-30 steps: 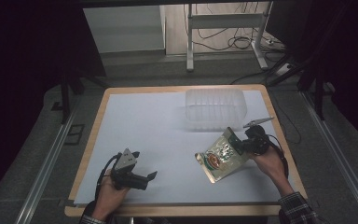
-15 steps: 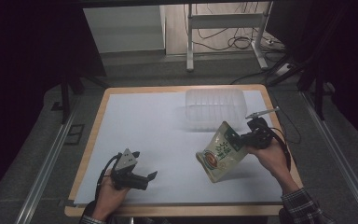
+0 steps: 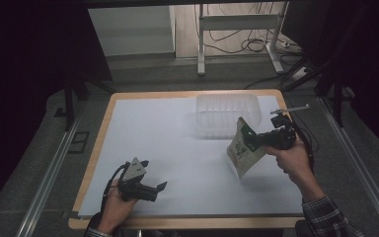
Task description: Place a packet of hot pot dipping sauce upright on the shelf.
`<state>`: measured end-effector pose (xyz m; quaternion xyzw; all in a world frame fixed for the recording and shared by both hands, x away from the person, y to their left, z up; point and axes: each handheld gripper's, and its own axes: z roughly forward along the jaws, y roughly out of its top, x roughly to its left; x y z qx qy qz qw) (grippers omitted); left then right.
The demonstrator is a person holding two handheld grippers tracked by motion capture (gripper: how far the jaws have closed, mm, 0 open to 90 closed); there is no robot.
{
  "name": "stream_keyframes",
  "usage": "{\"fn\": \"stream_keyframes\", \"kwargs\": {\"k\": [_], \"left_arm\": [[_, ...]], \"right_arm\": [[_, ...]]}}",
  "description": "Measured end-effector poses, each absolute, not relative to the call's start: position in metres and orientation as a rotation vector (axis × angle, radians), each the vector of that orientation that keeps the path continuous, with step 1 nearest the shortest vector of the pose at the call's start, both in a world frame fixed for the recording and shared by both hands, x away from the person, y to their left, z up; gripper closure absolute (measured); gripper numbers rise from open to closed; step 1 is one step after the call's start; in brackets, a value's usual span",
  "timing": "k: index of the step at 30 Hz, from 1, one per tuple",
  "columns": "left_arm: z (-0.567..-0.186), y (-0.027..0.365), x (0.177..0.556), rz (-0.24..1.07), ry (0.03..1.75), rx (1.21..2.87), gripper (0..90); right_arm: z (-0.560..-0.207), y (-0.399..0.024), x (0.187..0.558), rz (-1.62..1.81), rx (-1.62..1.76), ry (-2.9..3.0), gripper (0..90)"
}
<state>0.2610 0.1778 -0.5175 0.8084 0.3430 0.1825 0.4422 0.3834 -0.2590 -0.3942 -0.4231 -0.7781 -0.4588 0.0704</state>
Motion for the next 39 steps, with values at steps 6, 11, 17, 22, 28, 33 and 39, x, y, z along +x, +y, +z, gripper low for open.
{"fn": "stream_keyframes", "kwargs": {"k": [6,11,17,22,28,33,39], "left_arm": [[-0.518,0.177,0.261,0.454,0.849,2.009,1.1],[-0.518,0.177,0.261,0.455,0.848,2.011,1.1],[-0.518,0.177,0.261,0.456,0.847,2.012,1.1],[-0.517,0.176,0.26,0.458,0.847,2.012,1.1],[-0.517,0.176,0.26,0.46,0.846,2.012,1.1],[-0.517,0.176,0.26,0.46,0.845,2.012,1.1],[-0.518,0.175,0.26,0.461,0.843,2.016,1.2]], "right_arm": [[-0.385,-0.272,0.387,-1.475,-1.31,-2.243,89.0],[-0.379,-0.281,0.39,-1.543,-1.341,-2.173,89.0],[-0.374,-0.286,0.396,-1.573,-1.367,-2.156,89.0],[-0.367,-0.289,0.403,-1.601,-1.397,-2.159,89.0],[-0.36,-0.287,0.417,-1.629,-1.423,-2.155,89.0],[-0.358,-0.284,0.427,-1.643,-1.447,-2.153,89.0],[-0.358,-0.28,0.441,-1.625,-1.476,-2.162,89.0]]}}
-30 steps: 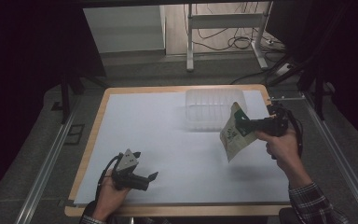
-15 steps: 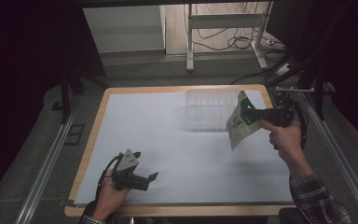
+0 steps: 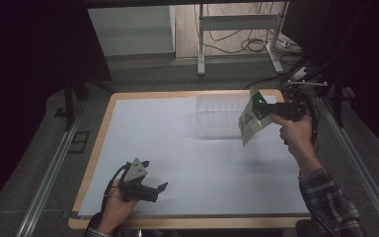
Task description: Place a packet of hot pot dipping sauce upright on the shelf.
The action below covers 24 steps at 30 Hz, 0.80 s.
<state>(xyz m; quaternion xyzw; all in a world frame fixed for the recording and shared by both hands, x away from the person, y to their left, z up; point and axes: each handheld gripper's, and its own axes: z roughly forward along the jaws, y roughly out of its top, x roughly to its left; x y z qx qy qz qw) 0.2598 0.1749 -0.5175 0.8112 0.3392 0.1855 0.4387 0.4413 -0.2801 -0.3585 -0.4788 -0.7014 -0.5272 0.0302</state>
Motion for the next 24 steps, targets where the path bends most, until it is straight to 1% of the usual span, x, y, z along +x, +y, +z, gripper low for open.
{"fn": "stream_keyframes", "kwargs": {"k": [24], "left_arm": [[-0.517,0.173,0.259,0.467,0.833,2.023,1.4]], "right_arm": [[-0.365,-0.272,0.491,-1.615,-1.593,-2.165,89.0]]}}
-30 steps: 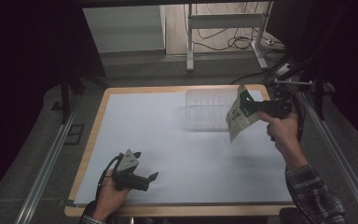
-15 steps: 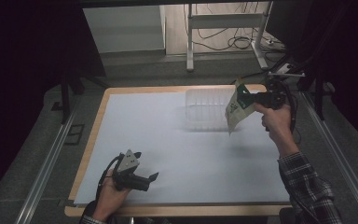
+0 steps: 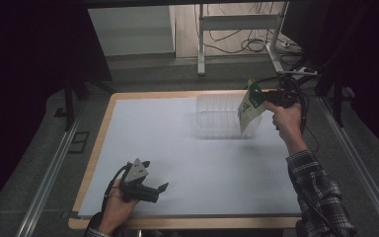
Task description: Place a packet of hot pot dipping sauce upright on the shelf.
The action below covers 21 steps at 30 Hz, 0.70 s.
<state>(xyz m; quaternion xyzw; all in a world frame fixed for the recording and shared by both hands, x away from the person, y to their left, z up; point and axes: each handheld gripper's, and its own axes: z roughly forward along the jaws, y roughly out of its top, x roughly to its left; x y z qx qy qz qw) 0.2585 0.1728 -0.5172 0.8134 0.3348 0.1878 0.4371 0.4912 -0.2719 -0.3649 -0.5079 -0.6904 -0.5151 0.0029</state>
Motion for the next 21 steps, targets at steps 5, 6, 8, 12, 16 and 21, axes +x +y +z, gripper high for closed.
{"fn": "stream_keyframes", "kwargs": {"k": [5,6,8,12,16,21], "left_arm": [[-0.517,0.173,0.258,0.448,0.813,2.014,1.0],[-0.516,0.174,0.258,0.446,0.812,2.01,0.7],[-0.516,0.174,0.257,0.449,0.816,2.004,0.0],[-0.516,0.176,0.257,0.427,0.809,1.989,0.0],[-0.518,0.176,0.257,0.385,0.784,1.97,0.0],[-0.519,0.175,0.255,0.389,0.746,1.956,0.0]], "right_arm": [[-0.366,-0.271,0.498,-1.618,-1.61,-2.158,89.0],[-0.366,-0.271,0.5,-1.619,-1.613,-2.156,89.0],[-0.366,-0.27,0.501,-1.621,-1.615,-2.158,89.0],[-0.365,-0.269,0.505,-1.627,-1.615,-2.17,89.0],[-0.366,-0.267,0.509,-1.632,-1.62,-2.165,89.0],[-0.368,-0.267,0.514,-1.633,-1.627,-2.158,88.9]]}}
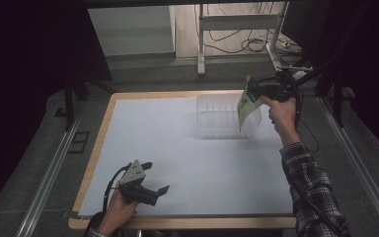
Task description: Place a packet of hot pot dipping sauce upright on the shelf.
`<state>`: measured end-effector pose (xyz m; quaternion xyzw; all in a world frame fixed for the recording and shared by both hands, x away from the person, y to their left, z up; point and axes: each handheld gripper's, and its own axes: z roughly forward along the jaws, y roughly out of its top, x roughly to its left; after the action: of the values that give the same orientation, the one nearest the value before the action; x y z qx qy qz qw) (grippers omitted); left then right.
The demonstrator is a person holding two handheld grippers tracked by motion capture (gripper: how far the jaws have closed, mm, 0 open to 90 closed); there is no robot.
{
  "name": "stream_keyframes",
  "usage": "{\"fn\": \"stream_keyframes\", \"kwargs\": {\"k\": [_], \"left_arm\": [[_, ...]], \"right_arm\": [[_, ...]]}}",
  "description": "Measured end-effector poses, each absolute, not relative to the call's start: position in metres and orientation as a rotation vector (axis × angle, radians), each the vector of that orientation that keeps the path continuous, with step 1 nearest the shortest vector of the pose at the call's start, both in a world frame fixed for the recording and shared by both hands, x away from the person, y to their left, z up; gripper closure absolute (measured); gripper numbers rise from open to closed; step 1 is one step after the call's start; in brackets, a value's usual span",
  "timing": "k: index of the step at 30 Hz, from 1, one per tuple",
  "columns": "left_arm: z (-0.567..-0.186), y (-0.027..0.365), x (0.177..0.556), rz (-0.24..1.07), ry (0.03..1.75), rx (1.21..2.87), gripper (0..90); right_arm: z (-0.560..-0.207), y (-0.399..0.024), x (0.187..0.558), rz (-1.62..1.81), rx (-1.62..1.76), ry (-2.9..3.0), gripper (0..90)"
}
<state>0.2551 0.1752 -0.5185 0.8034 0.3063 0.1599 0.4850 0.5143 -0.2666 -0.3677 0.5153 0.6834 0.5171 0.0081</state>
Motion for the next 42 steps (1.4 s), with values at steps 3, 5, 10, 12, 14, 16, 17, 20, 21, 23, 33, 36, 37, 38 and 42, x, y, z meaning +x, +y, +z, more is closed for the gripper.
{"fn": "stream_keyframes", "kwargs": {"k": [3,5,10,12,14,16,17,20,21,23,33,36,37,38,42], "left_arm": [[-0.52,0.173,0.254,0.385,0.709,1.966,0.0],[-0.52,0.172,0.254,0.381,0.699,1.979,0.0],[-0.522,0.167,0.254,0.391,0.683,2.051,0.0],[-0.521,0.169,0.254,0.409,0.697,2.035,0.0],[-0.521,0.171,0.254,0.415,0.71,2.018,0.0],[-0.52,0.173,0.255,0.424,0.726,2.008,0.0],[-0.52,0.174,0.255,0.429,0.735,2.008,0.0],[-0.52,0.175,0.256,0.426,0.756,1.998,0.0],[-0.52,0.176,0.256,0.425,0.767,1.992,0.0],[-0.519,0.177,0.256,0.424,0.774,1.981,0.0],[-0.52,0.177,0.257,0.415,0.797,1.999,0.0],[-0.52,0.176,0.257,0.422,0.801,2.001,0.0],[-0.52,0.176,0.257,0.422,0.801,1.999,0.0],[-0.52,0.177,0.257,0.423,0.801,1.997,0.0],[-0.519,0.176,0.256,0.432,0.795,2.002,0.0]], "right_arm": [[-0.369,-0.266,0.519,1.615,1.614,2.132,88.9],[-0.369,-0.265,0.519,1.61,1.615,2.135,88.9],[-0.369,-0.262,0.525,1.591,1.611,2.133,88.8],[-0.37,-0.26,0.528,1.582,1.604,2.127,88.8],[-0.371,-0.259,0.531,1.587,1.605,2.118,88.8],[-0.372,-0.258,0.533,1.584,1.604,2.113,88.8],[-0.372,-0.257,0.534,1.583,1.604,2.111,88.8],[-0.372,-0.255,0.536,1.581,1.604,2.1,88.9],[-0.371,-0.254,0.538,1.581,1.6,2.09,88.9],[-0.37,-0.254,0.54,1.579,1.601,2.079,89.0],[-0.385,-0.252,0.549,1.529,1.633,2.064,88.9],[-0.392,-0.251,0.55,1.512,1.647,2.068,88.9],[-0.394,-0.25,0.551,1.508,1.651,2.07,88.8],[-0.399,-0.25,0.551,1.496,1.652,2.075,88.8],[-0.404,-0.25,0.55,1.495,1.649,2.074,88.5]]}}
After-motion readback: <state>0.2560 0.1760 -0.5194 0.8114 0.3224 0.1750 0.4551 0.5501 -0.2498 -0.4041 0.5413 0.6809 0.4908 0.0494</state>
